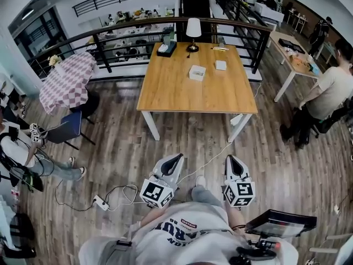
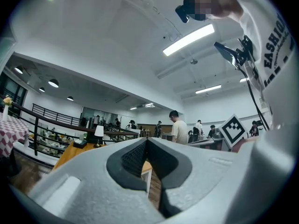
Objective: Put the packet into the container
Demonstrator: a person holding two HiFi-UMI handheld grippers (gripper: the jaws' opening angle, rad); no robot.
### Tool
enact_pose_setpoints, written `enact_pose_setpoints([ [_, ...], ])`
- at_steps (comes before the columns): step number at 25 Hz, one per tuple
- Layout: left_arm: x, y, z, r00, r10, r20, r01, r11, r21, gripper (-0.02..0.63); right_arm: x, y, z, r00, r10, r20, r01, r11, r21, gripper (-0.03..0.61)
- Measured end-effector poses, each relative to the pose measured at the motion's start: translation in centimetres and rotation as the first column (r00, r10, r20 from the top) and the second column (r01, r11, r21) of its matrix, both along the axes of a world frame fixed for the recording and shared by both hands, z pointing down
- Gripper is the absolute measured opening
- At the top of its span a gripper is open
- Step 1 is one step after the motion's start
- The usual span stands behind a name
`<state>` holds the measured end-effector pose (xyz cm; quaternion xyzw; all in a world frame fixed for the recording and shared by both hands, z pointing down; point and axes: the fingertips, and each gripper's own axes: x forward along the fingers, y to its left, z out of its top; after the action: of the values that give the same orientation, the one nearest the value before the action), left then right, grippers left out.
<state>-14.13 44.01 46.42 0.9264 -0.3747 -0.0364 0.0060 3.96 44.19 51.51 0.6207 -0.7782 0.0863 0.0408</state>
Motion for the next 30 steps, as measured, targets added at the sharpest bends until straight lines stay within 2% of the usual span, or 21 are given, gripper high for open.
enact_pose_setpoints([
  [15, 4.4, -8.9, 1.0, 1.0, 0.009, 0.028, -0.008, 0.999, -0.031, -0.001, 3.2, -9.2, 1.7, 0.999, -0.02, 0.03, 0.02, 0.999, -0.024, 0.008],
  [26, 8.8, -16.4, 0.3, 0.999, 0.001, 0.05, 0.0, 1.0, -0.019, -0.001, 7.8, -17.2, 1.2, 0.999, -0.026, 0.035, 0.026, 1.0, -0.014, 0.006],
  [30, 10.8, -18.8, 0.4, 0.998, -0.021, 0.06, 0.023, 0.999, -0.045, 0.0, 9.8, -19.7, 1.2, 0.998, -0.044, 0.046, 0.045, 0.999, -0.017, 0.006],
])
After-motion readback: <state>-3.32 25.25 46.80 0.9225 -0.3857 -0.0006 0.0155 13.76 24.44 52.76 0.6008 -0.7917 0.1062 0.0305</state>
